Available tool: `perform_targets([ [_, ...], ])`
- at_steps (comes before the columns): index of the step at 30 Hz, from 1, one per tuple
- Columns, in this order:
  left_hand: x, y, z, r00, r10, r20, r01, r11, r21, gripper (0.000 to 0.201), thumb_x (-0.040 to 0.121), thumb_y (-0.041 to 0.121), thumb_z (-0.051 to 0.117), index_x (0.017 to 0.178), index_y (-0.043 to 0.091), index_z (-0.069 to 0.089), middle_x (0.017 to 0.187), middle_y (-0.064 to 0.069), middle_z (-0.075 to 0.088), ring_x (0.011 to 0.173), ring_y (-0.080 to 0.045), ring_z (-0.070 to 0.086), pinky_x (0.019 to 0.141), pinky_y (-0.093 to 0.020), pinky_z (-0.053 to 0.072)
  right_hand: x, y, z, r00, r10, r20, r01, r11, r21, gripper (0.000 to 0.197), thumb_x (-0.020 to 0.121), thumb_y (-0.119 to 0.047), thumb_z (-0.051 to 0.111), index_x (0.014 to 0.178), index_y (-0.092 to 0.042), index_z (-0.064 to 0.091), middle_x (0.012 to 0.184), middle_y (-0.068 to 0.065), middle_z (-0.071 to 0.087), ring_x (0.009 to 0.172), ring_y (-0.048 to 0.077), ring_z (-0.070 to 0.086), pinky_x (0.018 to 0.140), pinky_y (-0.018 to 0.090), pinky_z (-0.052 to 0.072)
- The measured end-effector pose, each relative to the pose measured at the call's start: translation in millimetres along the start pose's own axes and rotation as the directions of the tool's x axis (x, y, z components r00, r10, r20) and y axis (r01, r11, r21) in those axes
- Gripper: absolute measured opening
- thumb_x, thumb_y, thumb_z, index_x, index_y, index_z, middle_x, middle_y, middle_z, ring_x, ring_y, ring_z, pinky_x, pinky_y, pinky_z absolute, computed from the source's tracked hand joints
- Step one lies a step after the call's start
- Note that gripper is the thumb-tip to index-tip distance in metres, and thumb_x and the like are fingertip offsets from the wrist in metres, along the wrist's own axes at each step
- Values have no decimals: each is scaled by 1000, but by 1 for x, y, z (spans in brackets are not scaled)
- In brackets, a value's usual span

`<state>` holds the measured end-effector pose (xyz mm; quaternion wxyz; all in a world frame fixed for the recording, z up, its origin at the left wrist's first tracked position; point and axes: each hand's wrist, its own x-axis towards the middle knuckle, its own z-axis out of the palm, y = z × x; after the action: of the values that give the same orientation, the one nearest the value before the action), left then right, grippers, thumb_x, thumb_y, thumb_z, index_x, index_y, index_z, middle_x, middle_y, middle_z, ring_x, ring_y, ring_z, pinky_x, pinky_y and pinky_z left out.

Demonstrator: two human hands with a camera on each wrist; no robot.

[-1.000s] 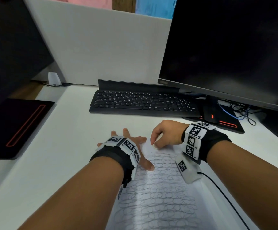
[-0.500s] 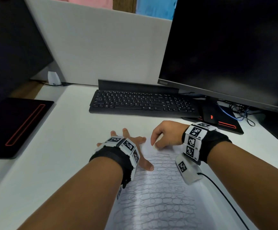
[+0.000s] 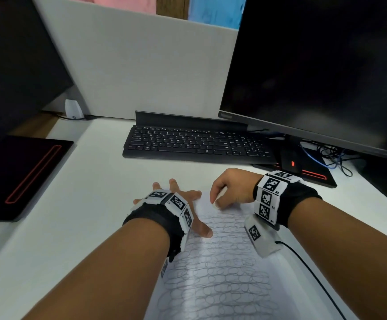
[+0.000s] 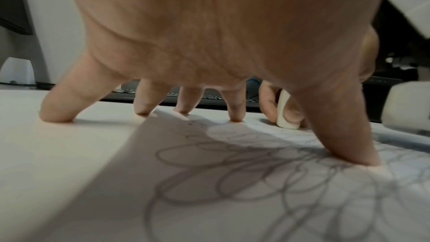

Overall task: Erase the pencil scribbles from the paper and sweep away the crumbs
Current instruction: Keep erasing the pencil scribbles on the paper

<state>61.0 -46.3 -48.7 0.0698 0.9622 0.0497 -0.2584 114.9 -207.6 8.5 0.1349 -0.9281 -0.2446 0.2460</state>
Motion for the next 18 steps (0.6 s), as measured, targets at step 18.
perform_targets([
  [18, 1, -3, 2, 1000, 5, -9, -5, 1000, -4, 125, 28, 93, 54, 141, 66, 7, 156, 2, 6, 139, -47, 2, 105, -66, 28, -4, -1, 0, 997, 5, 82, -3, 1000, -14, 14, 77, -19, 75, 80, -32, 74, 73, -15, 66, 65, -2, 56, 60, 15, 42],
])
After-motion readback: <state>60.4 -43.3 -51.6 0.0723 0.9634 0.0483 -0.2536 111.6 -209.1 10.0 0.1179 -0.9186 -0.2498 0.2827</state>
